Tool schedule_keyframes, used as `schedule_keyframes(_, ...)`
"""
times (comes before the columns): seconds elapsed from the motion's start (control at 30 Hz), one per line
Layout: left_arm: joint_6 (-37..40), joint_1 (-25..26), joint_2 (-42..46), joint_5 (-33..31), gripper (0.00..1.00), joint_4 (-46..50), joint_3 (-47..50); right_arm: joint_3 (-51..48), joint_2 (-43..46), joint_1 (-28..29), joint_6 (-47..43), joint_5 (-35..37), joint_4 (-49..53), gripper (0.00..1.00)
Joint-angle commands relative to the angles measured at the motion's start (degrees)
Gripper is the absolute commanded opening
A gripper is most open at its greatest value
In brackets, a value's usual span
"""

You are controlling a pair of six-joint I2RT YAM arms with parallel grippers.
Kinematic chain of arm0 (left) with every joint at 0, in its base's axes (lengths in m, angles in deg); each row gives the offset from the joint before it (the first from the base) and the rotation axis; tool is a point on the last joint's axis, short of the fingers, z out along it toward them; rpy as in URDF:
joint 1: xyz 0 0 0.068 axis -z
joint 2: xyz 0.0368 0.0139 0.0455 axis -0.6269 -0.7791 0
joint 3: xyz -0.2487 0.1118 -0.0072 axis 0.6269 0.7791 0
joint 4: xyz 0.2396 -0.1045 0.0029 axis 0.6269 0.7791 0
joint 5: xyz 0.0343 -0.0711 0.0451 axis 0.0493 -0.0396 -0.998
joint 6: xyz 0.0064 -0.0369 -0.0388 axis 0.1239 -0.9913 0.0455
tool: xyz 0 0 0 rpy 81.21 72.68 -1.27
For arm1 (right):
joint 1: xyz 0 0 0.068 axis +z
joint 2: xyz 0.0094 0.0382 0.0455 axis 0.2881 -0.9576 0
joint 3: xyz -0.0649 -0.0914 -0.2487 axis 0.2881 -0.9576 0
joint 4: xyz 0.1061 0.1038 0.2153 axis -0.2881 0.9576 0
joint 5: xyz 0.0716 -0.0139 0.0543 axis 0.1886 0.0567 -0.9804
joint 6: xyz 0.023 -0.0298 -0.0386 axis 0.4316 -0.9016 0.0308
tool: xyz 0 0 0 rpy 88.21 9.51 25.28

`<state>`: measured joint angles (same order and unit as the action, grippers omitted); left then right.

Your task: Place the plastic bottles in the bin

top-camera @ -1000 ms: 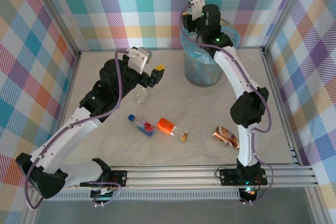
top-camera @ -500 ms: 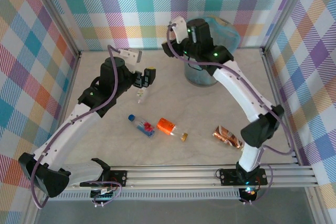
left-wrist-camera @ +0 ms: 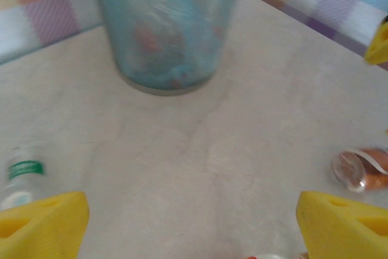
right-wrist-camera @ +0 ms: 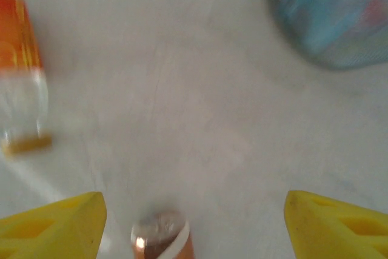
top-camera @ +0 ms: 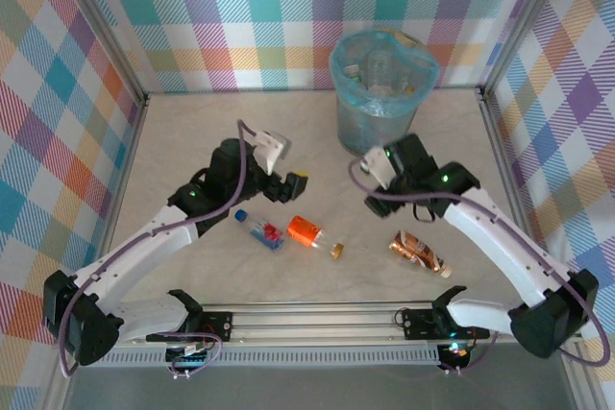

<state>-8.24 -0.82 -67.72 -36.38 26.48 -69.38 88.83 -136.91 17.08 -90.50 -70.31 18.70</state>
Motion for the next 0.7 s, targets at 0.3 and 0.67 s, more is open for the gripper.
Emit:
schedule_keyframes(0.3, 28.43, 14.13, -2.28, 17.78, 0.92, -6.17, 8.92, -13.85, -7.42, -3.27, -10.26, -8.56, 1.5, 0.82)
schedule_keyframes(0.67, 29.16, 16.67, -3.4, 19.82, 0.93, -8.53, 10.23, -15.44, -14.09, -4.51, -8.48, -2.5, -1.88, 0.8)
